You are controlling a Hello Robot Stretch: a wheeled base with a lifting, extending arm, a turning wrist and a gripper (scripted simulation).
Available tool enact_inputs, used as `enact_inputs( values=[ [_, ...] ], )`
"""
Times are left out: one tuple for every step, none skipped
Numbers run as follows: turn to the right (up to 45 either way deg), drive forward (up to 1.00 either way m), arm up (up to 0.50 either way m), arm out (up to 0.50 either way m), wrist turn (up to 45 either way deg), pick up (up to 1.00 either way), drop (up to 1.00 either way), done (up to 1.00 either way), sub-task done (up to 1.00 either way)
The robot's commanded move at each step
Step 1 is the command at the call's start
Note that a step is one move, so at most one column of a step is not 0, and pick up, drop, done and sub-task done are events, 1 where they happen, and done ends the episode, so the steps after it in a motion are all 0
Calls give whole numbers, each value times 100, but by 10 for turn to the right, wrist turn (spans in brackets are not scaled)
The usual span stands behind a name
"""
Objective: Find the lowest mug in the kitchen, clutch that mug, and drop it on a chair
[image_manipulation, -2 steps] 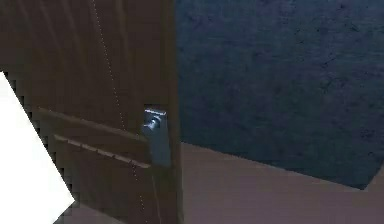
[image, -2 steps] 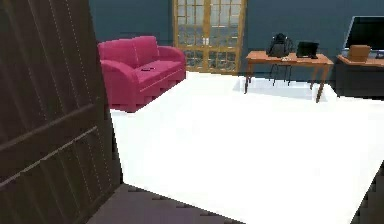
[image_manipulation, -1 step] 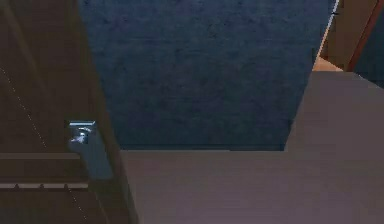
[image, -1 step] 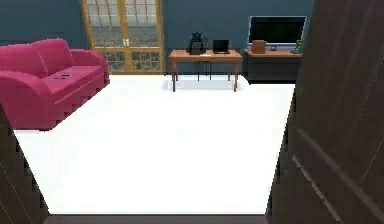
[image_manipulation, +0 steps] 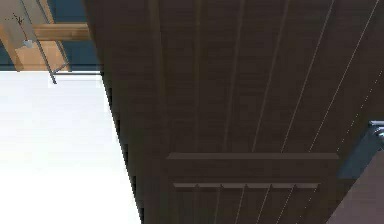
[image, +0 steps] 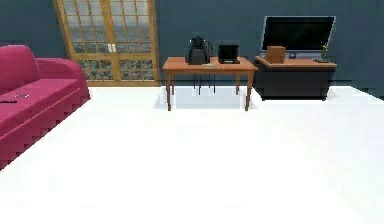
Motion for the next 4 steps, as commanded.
enact_inputs(
  values=[
    [0,50,0,0,0,0,0,0,0],
    [420,0,0,0,0,0,0,0,0],
    [0,45,0,0,0,0,0,0,0],
    [450,0,0,0,0,0,0,0,0]
  ],
)
